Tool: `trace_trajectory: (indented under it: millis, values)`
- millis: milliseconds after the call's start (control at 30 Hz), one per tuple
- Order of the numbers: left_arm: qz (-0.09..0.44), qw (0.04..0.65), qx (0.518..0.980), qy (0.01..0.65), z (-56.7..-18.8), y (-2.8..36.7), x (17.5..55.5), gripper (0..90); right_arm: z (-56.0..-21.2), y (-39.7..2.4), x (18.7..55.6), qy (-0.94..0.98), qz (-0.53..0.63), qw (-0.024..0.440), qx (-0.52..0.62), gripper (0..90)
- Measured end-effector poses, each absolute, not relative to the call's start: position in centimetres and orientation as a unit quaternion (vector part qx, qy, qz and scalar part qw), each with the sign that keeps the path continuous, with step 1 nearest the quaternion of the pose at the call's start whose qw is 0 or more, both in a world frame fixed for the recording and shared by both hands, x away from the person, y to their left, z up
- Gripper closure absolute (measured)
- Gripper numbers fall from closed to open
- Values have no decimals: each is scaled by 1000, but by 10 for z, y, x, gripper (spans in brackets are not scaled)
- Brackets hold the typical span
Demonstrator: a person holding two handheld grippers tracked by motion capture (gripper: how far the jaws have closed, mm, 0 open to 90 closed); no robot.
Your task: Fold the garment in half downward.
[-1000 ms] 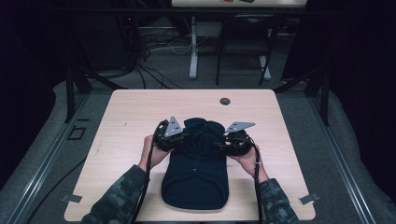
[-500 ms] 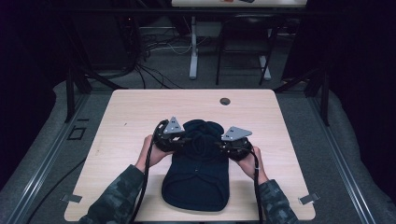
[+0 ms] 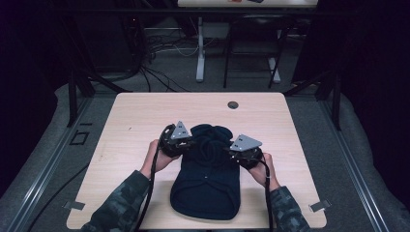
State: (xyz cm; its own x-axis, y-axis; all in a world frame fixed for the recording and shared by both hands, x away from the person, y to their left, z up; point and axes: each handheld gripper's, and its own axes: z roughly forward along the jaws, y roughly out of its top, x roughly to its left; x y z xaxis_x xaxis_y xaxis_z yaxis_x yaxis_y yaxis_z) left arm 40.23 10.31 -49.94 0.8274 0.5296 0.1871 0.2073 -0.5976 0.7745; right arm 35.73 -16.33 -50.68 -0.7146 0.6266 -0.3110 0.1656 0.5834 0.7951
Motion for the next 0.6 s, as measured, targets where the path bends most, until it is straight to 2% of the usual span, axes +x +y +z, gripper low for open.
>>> trace_trajectory:
  millis: [100, 300, 400, 600]
  values:
    - [227, 406, 862, 202, -496, 103, 400, 791, -507, -168, 359, 837, 396, 289, 241, 722]
    - [240, 418, 857, 183, -491, 99, 395, 800, -507, -181, 367, 830, 427, 228, 277, 680]
    - [245, 420, 856, 175, -489, 98, 393, 802, -508, -186, 370, 830, 433, 203, 289, 635]
    - [255, 431, 853, 146, -485, 97, 388, 803, -512, -190, 377, 825, 436, 168, 316, 480]
